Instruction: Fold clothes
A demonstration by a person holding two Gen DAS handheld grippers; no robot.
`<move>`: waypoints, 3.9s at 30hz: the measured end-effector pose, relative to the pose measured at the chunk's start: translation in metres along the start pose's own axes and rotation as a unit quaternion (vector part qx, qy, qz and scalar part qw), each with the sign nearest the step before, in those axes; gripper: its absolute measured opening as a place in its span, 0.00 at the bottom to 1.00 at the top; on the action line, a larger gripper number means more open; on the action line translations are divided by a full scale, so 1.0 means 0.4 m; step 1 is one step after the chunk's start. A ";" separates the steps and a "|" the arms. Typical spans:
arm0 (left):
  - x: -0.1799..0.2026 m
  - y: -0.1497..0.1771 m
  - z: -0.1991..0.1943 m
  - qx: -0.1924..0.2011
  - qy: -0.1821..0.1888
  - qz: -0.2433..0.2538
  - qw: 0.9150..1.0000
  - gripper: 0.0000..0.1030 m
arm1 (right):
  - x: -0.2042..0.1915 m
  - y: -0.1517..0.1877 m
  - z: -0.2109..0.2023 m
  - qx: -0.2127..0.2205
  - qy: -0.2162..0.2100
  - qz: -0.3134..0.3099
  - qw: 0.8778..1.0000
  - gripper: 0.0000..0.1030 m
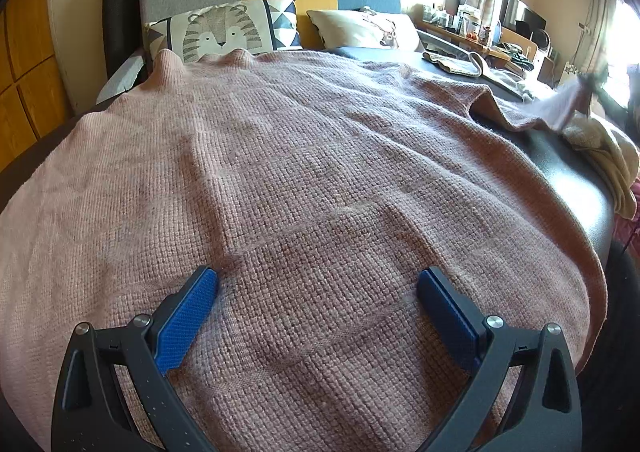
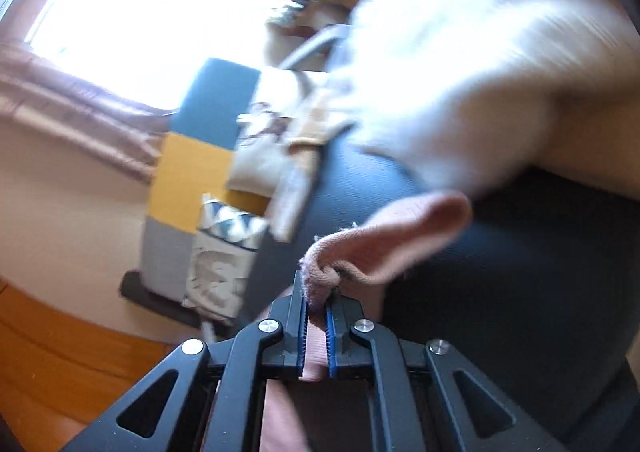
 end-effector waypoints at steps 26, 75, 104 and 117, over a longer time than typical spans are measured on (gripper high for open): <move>-0.328 0.034 -0.115 0.075 -0.061 -0.236 0.967 0.99 | -0.926 0.789 0.216 -0.242 -0.209 -0.243 0.916 0.06; -0.515 -0.083 0.047 0.085 -0.123 -0.355 0.923 0.99 | -0.166 0.715 0.327 -0.232 -0.067 -0.074 0.967 0.13; -0.558 -0.107 0.091 0.028 -0.189 -0.286 0.939 0.57 | -0.148 0.689 0.288 -0.233 -0.006 -0.299 0.925 0.03; -0.552 -0.100 0.097 0.031 -0.203 -0.257 0.944 0.59 | -0.150 0.646 0.313 -0.124 0.037 -0.356 0.926 0.00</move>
Point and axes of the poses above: each gripper's, at about its wrist camera, not at the fingertips, and z roughly the way its jaws point, x to its right, y to its underside, the point moved 10 cm from there along z, roughly the way its jaws point, and after that the axes turned 8 degrees about x, right-handed, at the moved point
